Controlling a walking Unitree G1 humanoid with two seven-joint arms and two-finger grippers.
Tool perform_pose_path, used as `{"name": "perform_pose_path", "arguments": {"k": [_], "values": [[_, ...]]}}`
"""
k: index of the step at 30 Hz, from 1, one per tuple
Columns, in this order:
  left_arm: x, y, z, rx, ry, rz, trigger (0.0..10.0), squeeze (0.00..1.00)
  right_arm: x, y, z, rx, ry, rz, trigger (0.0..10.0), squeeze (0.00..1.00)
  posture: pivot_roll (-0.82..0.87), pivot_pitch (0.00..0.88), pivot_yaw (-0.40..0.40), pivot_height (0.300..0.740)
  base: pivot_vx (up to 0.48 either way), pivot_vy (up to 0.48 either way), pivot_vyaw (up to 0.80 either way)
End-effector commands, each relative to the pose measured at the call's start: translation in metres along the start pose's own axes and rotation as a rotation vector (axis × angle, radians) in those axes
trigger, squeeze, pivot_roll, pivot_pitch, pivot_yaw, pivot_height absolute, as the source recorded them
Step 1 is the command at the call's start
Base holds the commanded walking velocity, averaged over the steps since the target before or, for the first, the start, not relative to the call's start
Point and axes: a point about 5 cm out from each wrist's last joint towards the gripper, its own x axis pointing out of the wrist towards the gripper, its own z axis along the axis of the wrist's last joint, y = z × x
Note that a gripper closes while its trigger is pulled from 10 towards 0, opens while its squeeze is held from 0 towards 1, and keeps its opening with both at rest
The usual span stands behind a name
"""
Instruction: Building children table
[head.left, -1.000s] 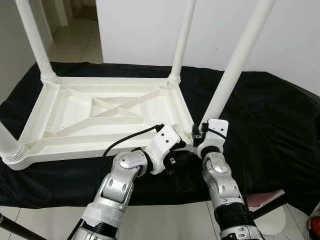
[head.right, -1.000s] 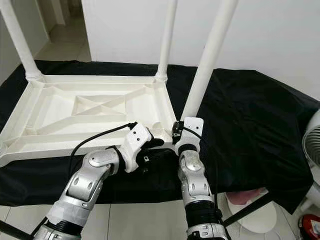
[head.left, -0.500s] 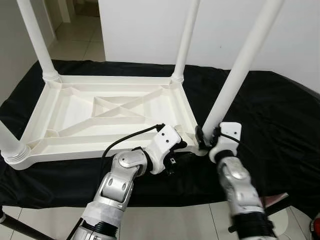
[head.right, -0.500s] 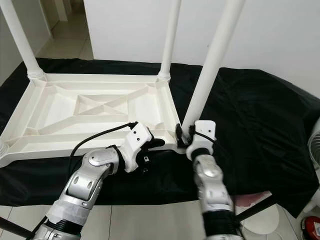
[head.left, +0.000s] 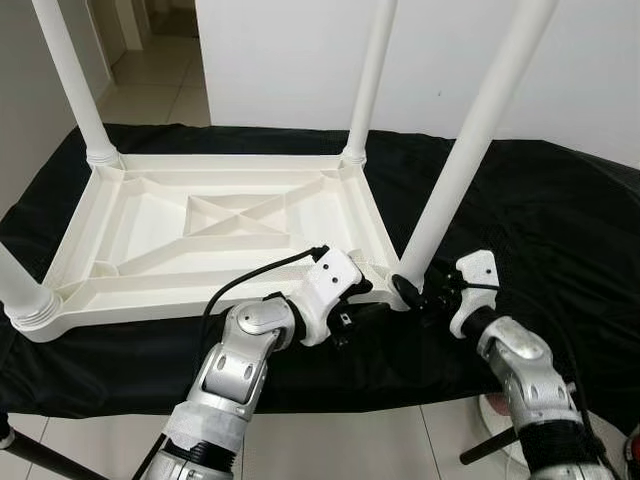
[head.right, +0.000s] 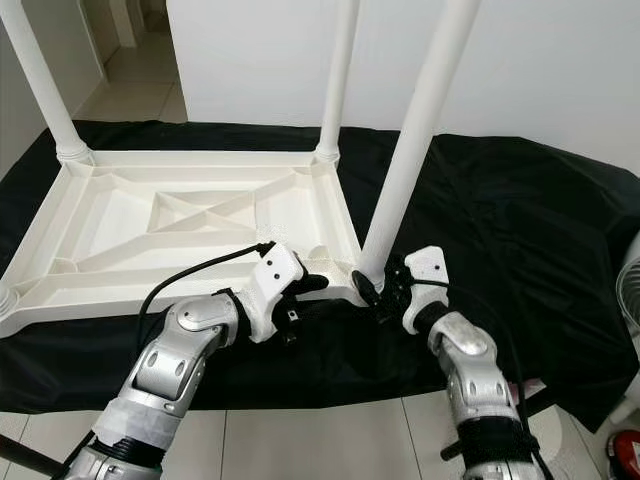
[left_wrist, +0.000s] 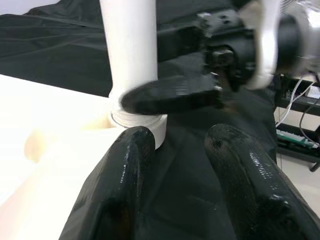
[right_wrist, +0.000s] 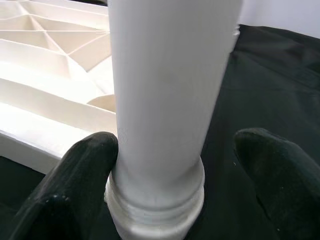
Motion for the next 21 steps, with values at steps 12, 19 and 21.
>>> {"name": "perform_pose_path", "arguments": {"k": [12,19,21], "values": [[0.002,0.008,0.001,0.014,0.01,0.139,10.0,0.0,0.021,0.004,-0.009,-0.017,0.061,0.144,0.0,0.0,0.06,0.035,-0.043,0.74,0.0,0.0,0.0],[0.005,0.006,0.003,0.024,0.005,0.129,10.0,0.0,0.016,0.002,-0.014,-0.011,0.072,0.151,0.0,0.0,0.06,0.032,-0.047,0.74,0.0,0.0,0.0],[0.005,0.006,0.003,0.023,0.005,0.128,10.0,0.0,0.016,0.002,-0.015,-0.01,0.073,0.148,0.0,0.0,0.06,0.03,-0.043,0.74,0.0,0.0,0.0]]}}
